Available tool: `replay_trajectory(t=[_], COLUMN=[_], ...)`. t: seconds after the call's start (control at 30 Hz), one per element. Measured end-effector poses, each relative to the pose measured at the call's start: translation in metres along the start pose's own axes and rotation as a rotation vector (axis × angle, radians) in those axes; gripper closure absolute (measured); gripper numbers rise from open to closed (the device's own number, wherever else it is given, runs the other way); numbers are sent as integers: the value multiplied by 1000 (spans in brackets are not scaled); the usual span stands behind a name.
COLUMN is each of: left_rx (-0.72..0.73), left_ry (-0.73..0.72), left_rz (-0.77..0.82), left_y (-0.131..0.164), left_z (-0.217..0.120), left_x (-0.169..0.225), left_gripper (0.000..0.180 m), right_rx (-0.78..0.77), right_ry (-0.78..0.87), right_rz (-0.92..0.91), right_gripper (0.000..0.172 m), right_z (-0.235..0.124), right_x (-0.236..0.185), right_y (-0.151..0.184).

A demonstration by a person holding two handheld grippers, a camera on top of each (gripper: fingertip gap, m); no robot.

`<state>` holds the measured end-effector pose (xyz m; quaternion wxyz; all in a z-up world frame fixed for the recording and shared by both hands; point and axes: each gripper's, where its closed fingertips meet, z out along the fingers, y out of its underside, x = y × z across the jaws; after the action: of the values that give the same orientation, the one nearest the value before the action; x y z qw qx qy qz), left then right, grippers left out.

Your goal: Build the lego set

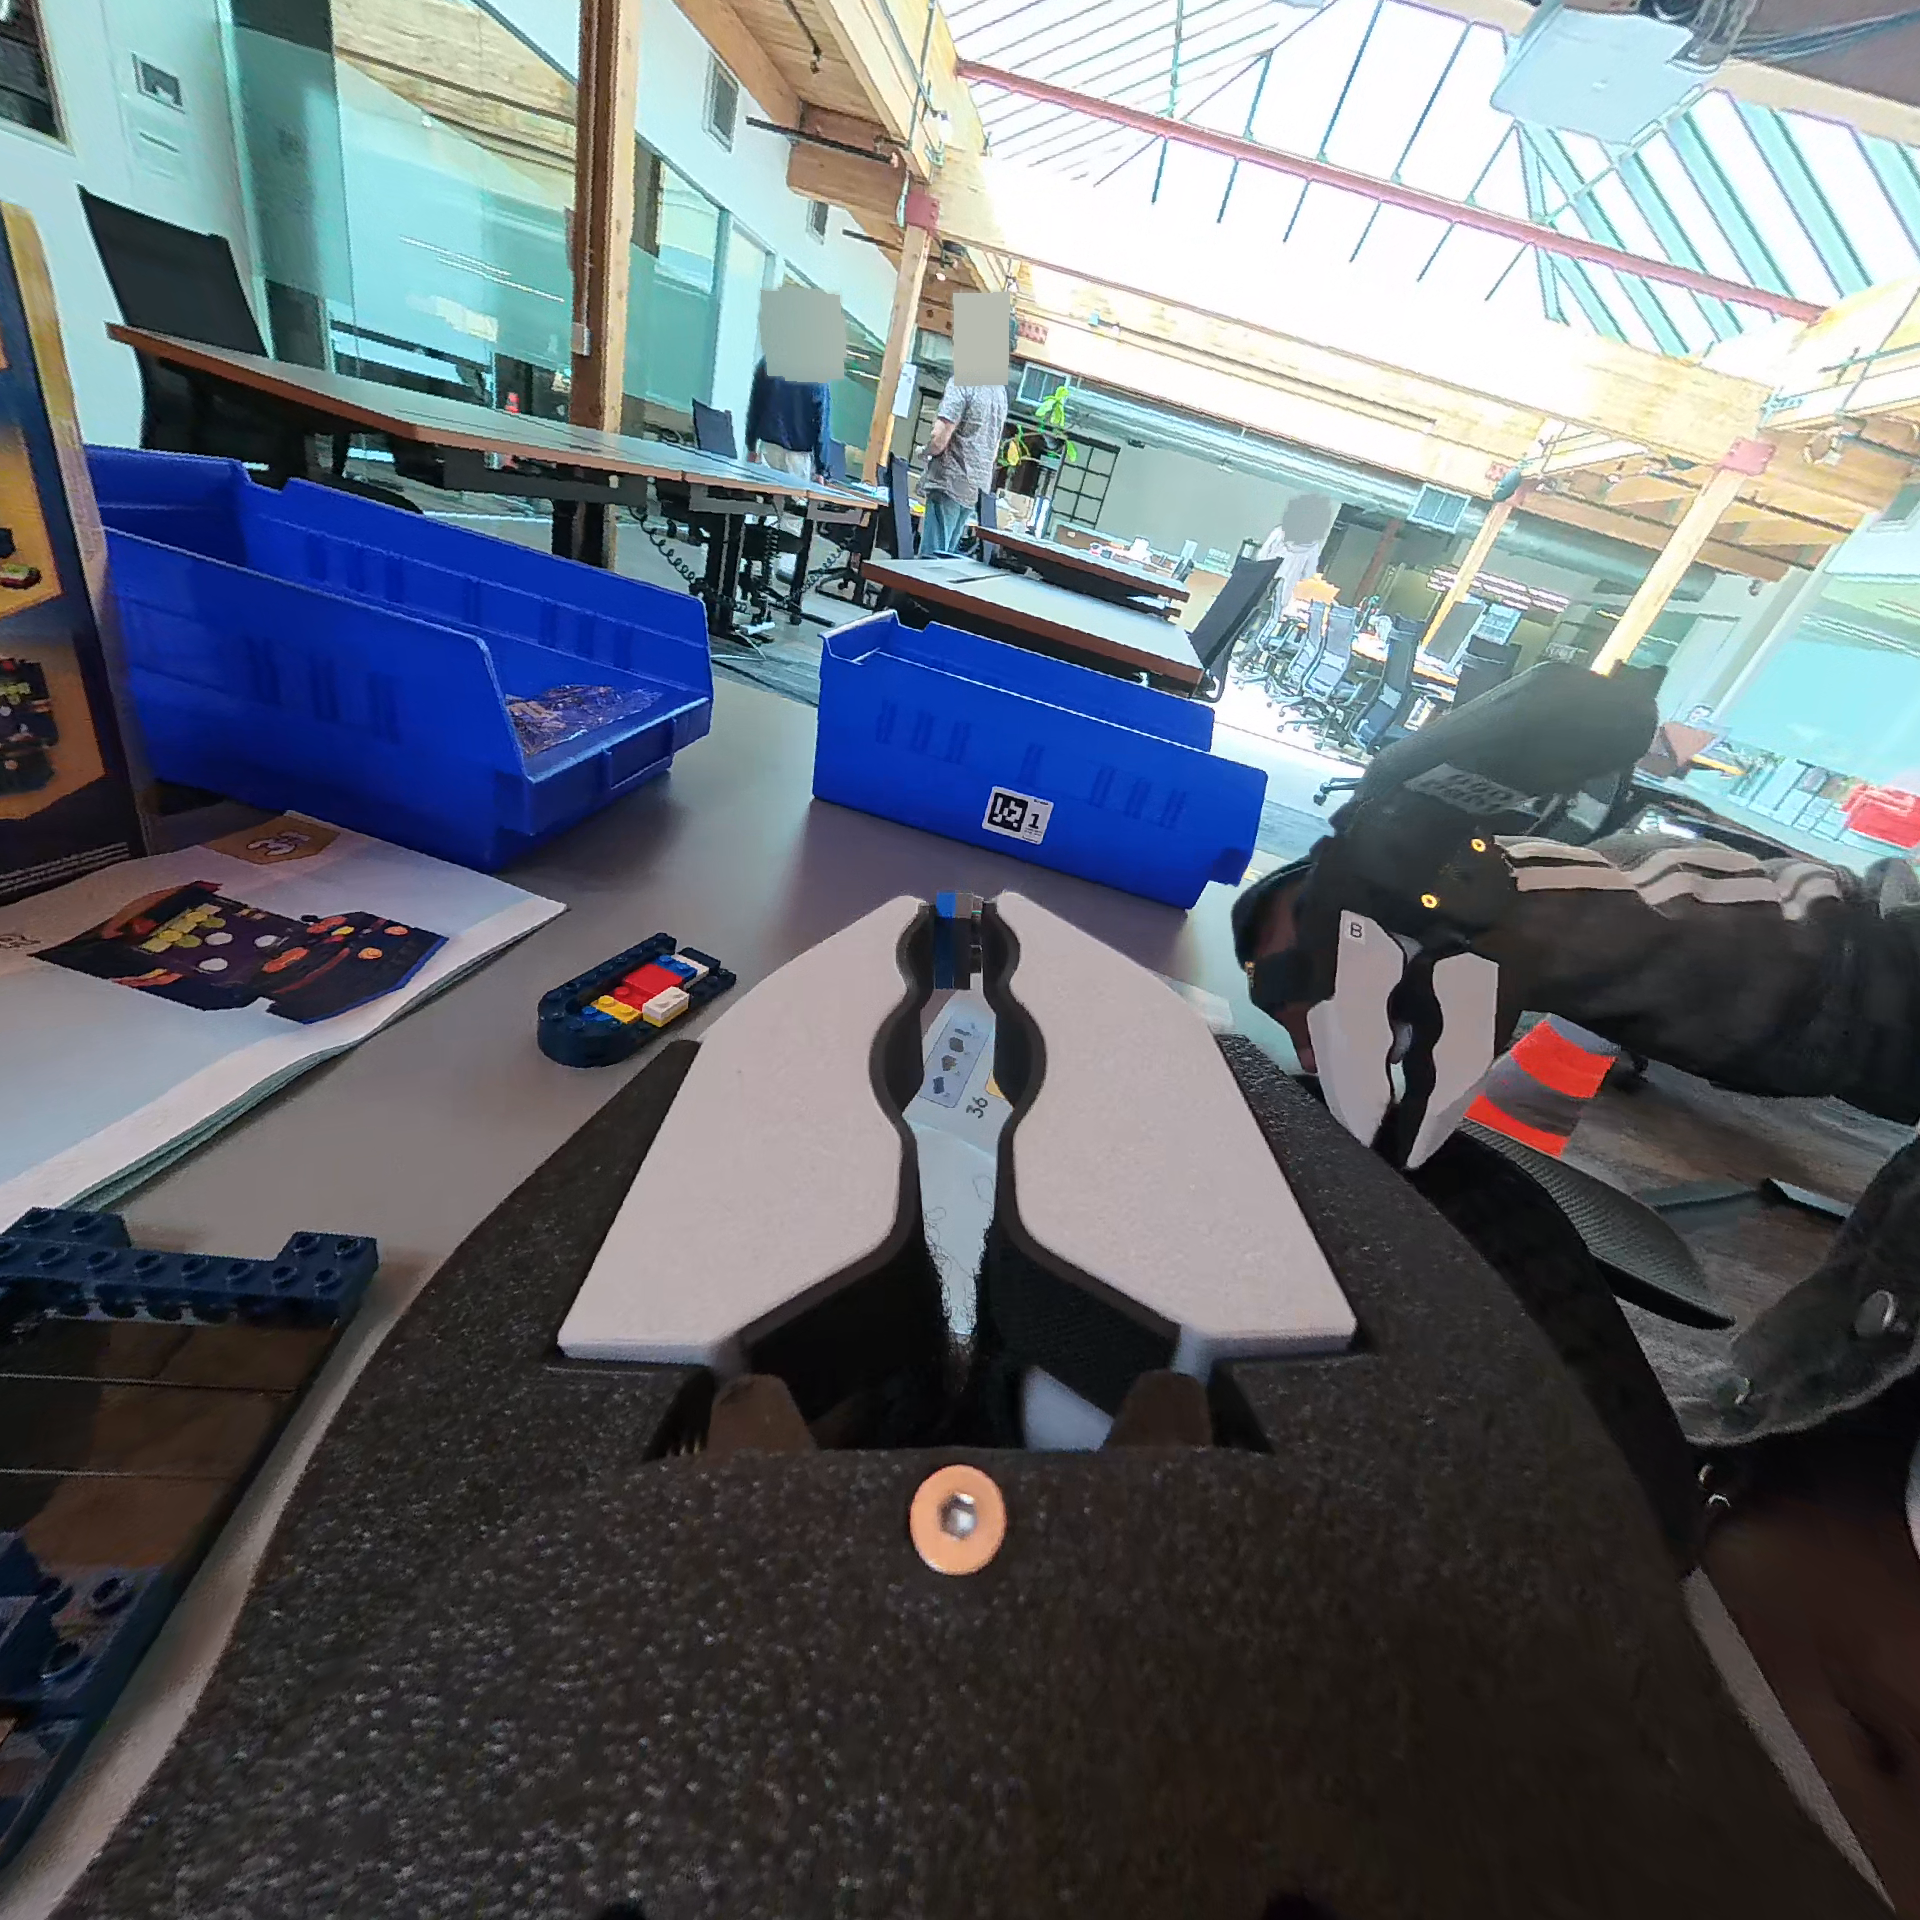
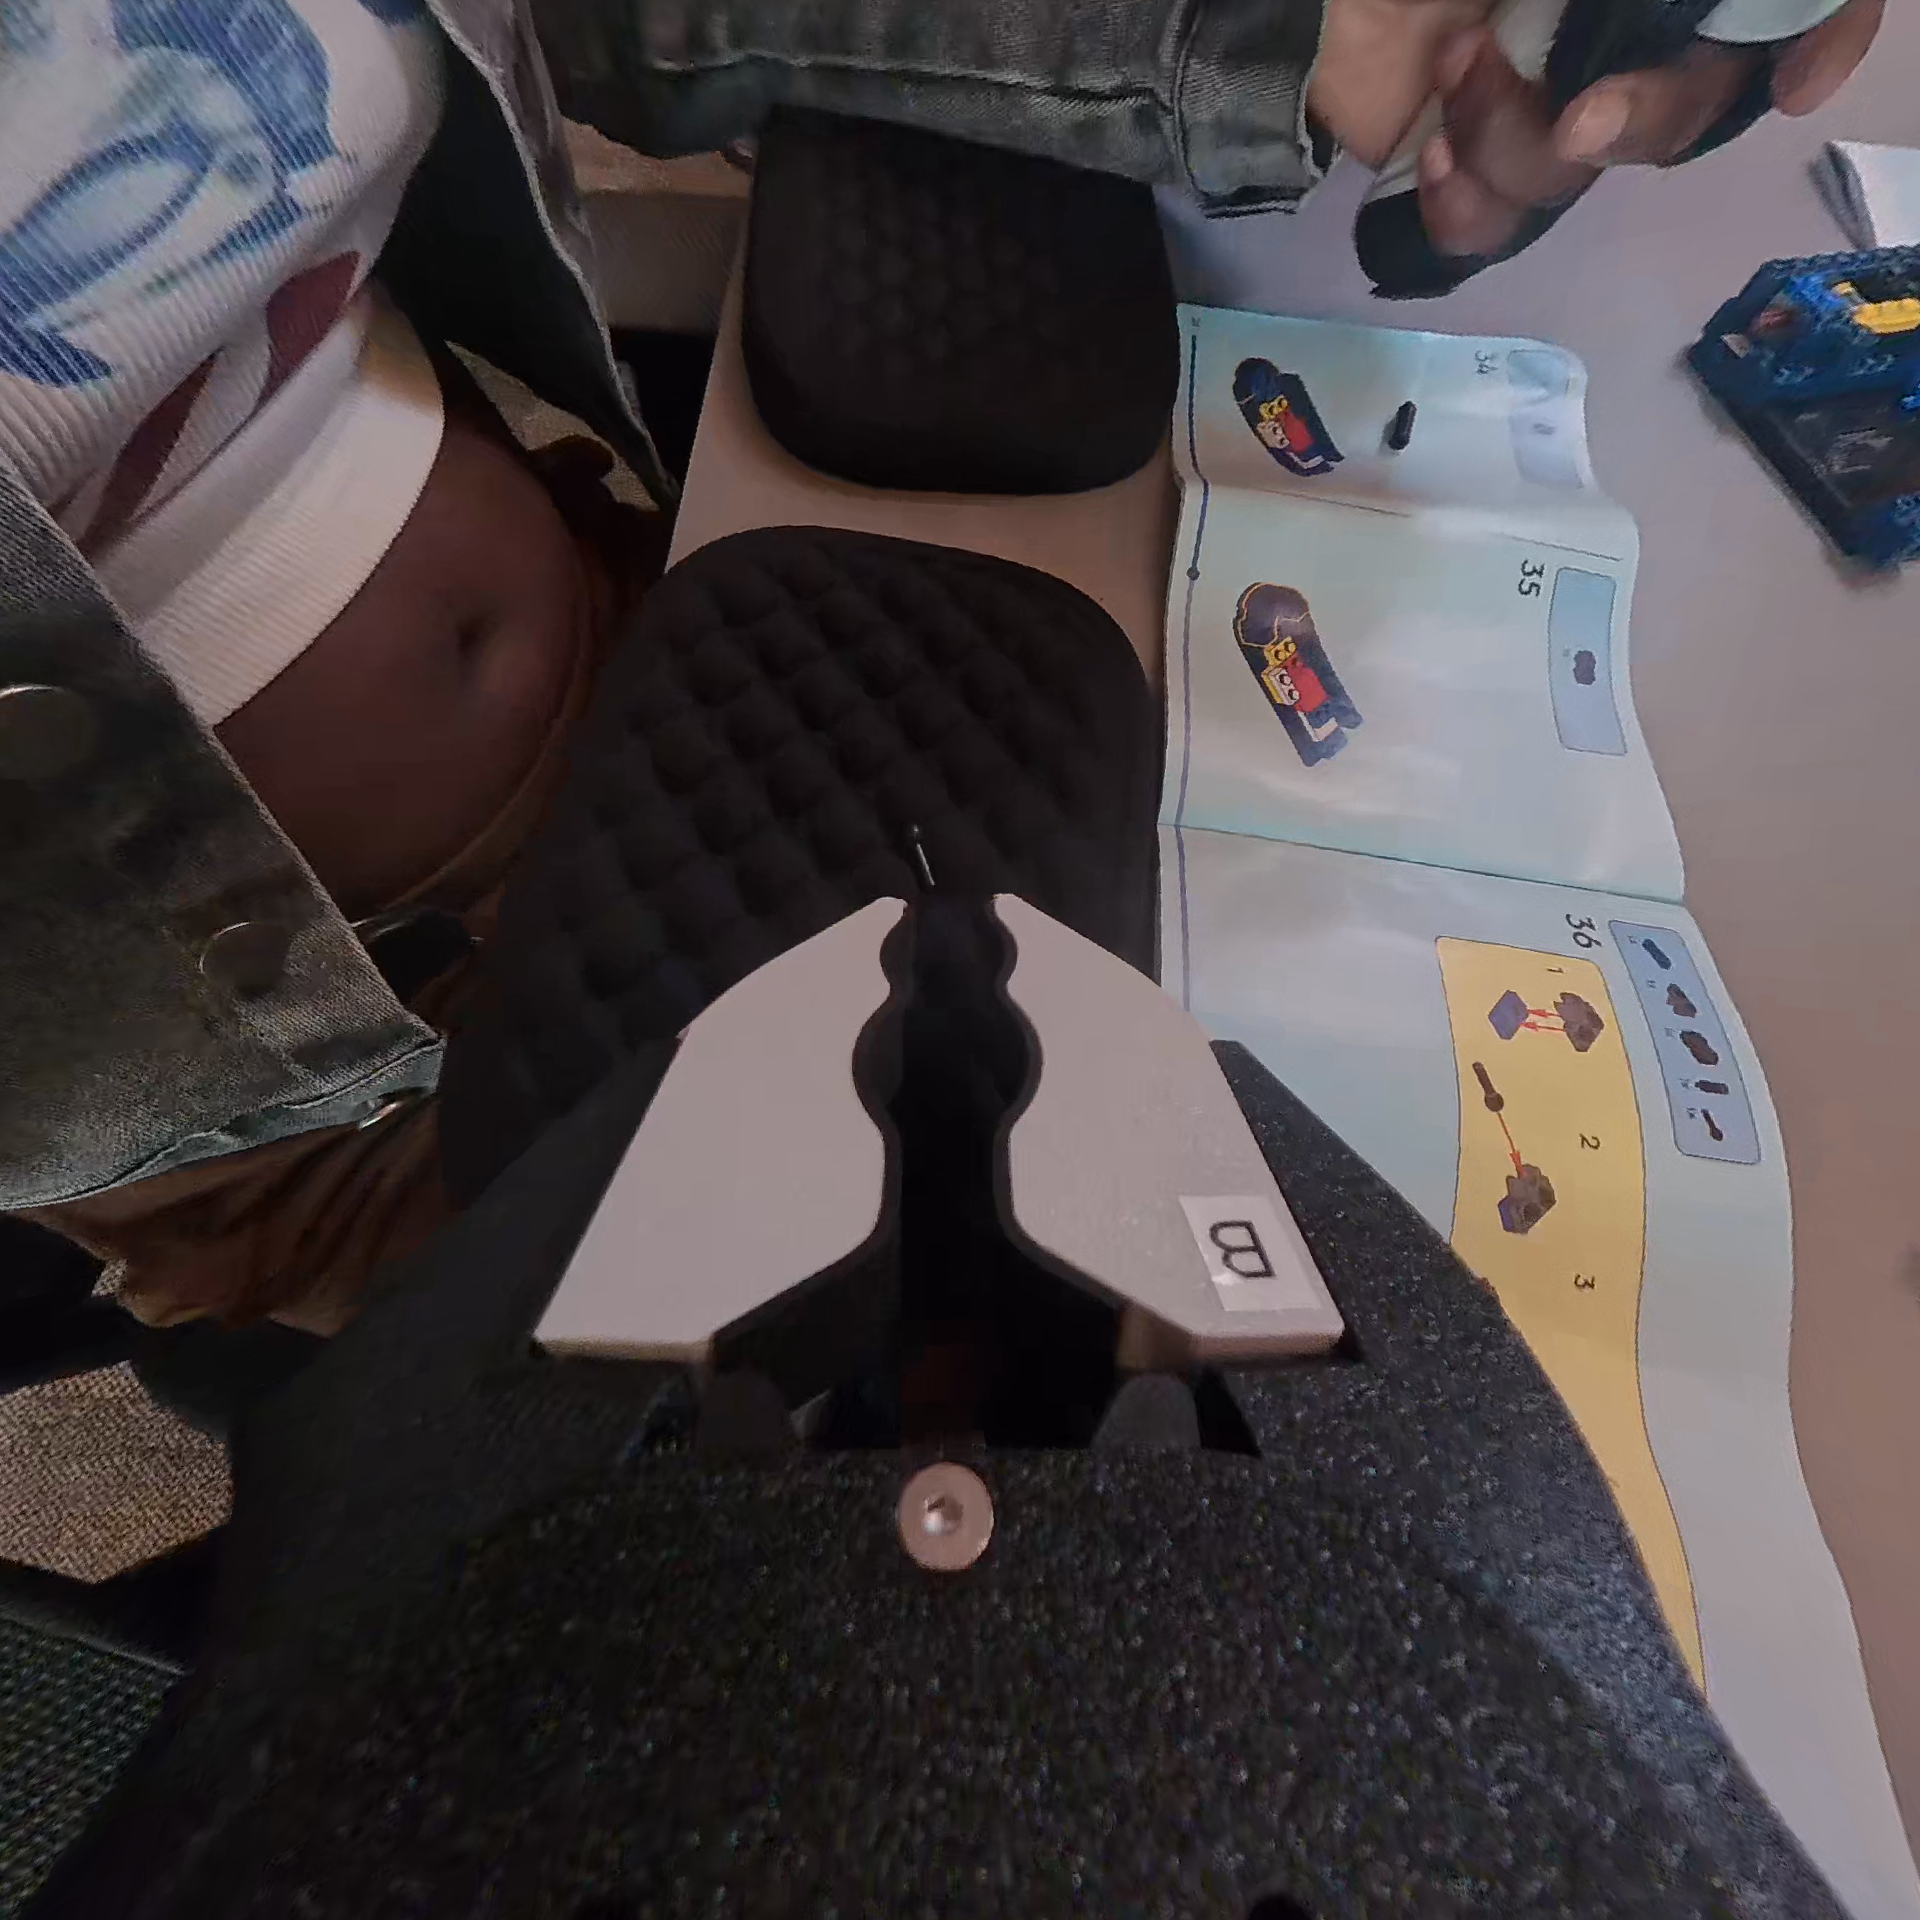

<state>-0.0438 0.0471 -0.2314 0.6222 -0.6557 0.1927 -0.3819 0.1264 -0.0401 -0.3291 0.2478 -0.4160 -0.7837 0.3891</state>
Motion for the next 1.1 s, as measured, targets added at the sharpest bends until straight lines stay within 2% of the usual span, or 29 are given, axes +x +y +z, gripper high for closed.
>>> replay_trajectory(t=[0.27, 0.6, 0.83, 1.0, 1.1], left_rx=[-1, -29, -51, -106, -116], left_ry=[6, 19, 35, 59, 99], left_rz=[-10, -3, 12, 17, -33], left_y=[2, 8, 11, 14, 13], left_z=[0, 3, 6, 9, 10], left_x=[-1, 0, 5, 17, 34], left_gripper=[172, 172, 173, 173, 173], right_rx=[14, -130, -151, -141, -148], right_ry=[-139, -133, -104, 16, 328], right_rz=[-74, -216, -236, -227, -280], right_gripper=[163, 163, 167, 168, 169], right_z=[14, 23, 25, 20, 1], right_x=[-7, -7, -6, -1, 36], right_y=[-2, 8, 8, 1, -12])
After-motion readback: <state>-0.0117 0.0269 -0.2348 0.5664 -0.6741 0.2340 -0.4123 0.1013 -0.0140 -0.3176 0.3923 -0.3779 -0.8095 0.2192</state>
